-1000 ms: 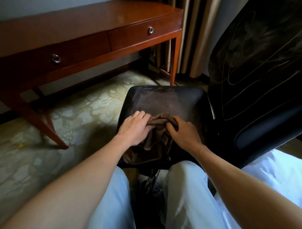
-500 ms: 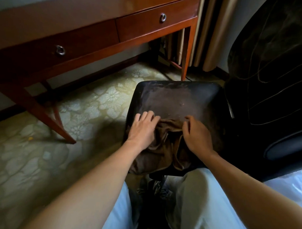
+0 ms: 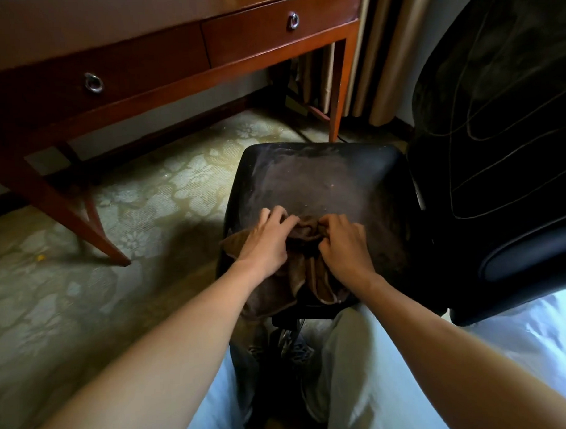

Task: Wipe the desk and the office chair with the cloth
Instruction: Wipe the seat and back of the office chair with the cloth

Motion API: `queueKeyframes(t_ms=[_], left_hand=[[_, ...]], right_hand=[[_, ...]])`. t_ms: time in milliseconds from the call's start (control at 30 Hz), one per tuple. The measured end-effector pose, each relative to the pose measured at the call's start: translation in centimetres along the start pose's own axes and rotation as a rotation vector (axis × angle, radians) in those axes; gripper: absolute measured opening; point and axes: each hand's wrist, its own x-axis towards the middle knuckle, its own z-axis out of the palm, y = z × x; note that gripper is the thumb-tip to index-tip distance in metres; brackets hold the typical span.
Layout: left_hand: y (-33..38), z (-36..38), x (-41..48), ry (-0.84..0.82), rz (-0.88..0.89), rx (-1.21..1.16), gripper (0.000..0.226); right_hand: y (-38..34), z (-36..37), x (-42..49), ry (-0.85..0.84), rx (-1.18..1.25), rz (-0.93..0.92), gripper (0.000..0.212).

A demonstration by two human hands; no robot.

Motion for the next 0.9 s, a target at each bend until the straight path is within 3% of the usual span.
queueKeyframes(t_ms=[133,200,300,367,467,667,900], left_hand=[[-0.8,-2.1,-0.5,0.256,0.1,0.093,0.026],[-1.5,-2.8,-1.2,0.171,0.12,0.128,0.012],[-2.2,-2.9,-2.6,-0.053,0.094,0.15,0.021],[-2.4,-2.2,-3.2,-0.003,0.067,0.145,0.024],[-2.3,-1.0,-3.5,0.056,0.025,0.133,0.037],[-1.2,1.5,-3.4,-0.14,-0.129,-0.051,0.057],[-2.4,3.2,-2.5,-0.218,-0.15,0.132,0.063]], right_hand=[[-1.8,-2.1,-0.2,0.0,0.277,-0.078,0.016],[-2.3,-2.3,-0.5,-0.11,0.297,-0.076,0.013],[-2.4,-1.5,-0.9,-0.141,0.278,-0.008,0.015],[-2.5,-1.0,-1.0,-0.074,0.19,0.029,0.018],[-2.2,-0.1,-1.1,-0.033,-0.046,-0.076,0.015],[-1.5,1.7,-1.9,-0.217,-0.065,-0.017,0.055],[-1.4,3.8,-1.6,-0.304,-0.134,-0.034,0.06]])
